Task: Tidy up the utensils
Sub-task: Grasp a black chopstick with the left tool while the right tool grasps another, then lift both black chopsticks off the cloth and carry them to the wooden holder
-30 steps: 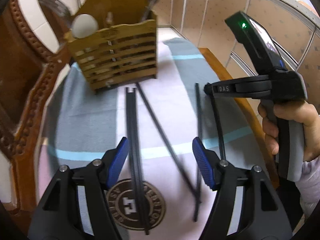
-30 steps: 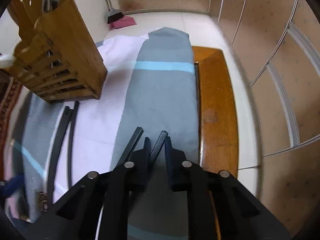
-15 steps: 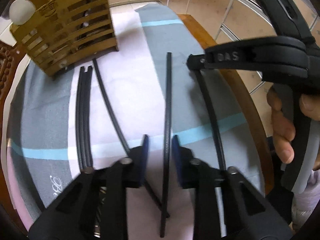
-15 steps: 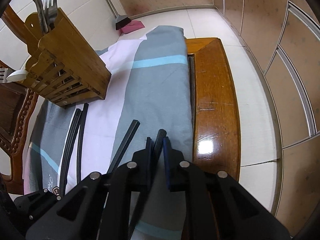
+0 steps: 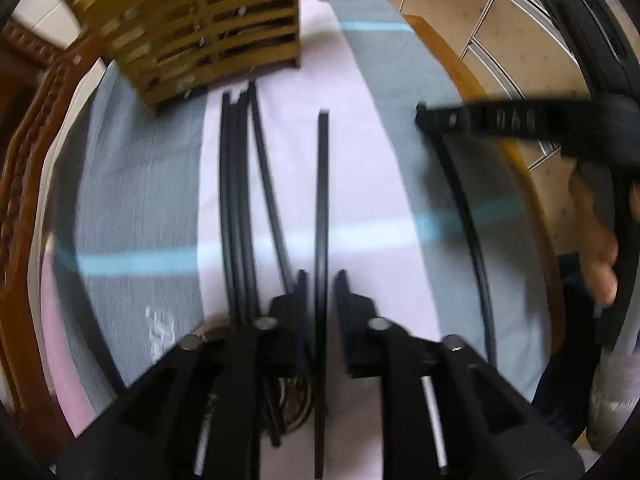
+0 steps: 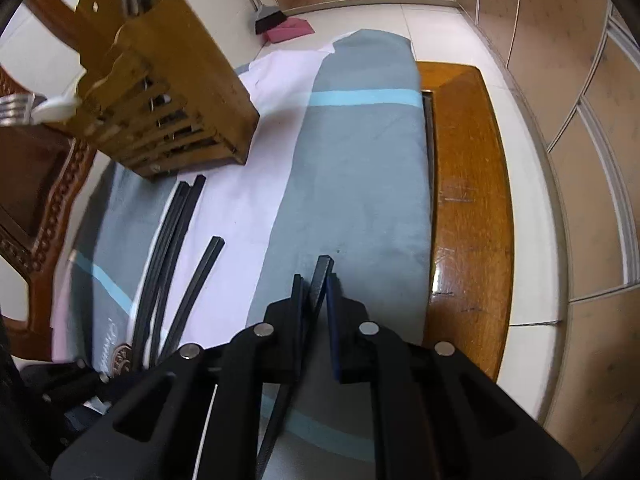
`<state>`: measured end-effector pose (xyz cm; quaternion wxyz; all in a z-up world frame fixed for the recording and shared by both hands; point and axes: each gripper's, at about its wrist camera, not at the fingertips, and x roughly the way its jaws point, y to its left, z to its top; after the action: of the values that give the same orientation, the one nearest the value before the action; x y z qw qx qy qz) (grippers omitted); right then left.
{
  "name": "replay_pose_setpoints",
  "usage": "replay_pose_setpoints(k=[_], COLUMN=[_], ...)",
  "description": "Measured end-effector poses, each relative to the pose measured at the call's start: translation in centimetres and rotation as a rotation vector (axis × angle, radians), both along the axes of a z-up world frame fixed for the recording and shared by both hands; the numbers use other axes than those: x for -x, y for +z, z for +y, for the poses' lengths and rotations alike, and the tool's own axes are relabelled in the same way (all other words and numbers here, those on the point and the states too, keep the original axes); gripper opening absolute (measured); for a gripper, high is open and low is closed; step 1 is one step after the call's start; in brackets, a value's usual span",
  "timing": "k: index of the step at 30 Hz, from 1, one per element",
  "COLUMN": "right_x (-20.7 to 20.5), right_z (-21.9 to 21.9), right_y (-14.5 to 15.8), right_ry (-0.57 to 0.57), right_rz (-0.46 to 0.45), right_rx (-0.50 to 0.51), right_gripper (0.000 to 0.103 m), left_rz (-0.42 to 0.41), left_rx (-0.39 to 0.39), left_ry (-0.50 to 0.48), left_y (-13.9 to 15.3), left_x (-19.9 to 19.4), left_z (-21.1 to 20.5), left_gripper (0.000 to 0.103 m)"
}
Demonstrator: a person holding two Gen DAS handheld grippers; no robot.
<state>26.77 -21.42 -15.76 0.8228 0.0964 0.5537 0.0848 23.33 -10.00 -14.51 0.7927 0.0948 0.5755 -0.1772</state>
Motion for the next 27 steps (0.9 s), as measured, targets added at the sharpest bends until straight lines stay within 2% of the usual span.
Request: replay_pose_setpoints(k=[4,8,12,16,19,21,27], right_x=[-0.1,-0.2,-0.6,-0.8,-0.9,-1.0,-1.2], right_z=[0.1,-0.2,-0.8,-0.7,-0.3,-0.2,-0.2], right_y=[-0.1,0.0,-0.1,-0.1,-0.1,-0.1,0.0], right_ry=[0.012,0.021,0.023,0.024,0.028,0.029,0.029], right_rz=[0.009,0.021,0.038,0.045,0.042,0.041,0.054], right_rx=[-0.010,-0.026,-0.044,-0.039,-0.018,-0.015,-0.014], right_gripper=[0.020,0.020,0.020,0.020,0.020,0.020,0.021], left_rz=[0.040,0.088,0.109,0.144,0.151,0.131,0.130], left_rx=[-0.007,-0.052,-0.113,-0.098,-0.068,-0.073,-0.073], left_ry=[-0.025,-0.040,-0.067,-0.060,-0.054,-0.055,-0.046], left_y=[0.1,-0.3,-0.1,-0.1,0.0,0.2,0.3], left_x=[-3.3,-6.4,-8.0,-9.5,-10.0,-9.9,-7.5], left_z=[-2.6,-4.2,-5.6,-6.2,-6.3,-6.4,-4.7], left_gripper=[0.025,0.025,0.033,0.034,0.023,0.007,0.007])
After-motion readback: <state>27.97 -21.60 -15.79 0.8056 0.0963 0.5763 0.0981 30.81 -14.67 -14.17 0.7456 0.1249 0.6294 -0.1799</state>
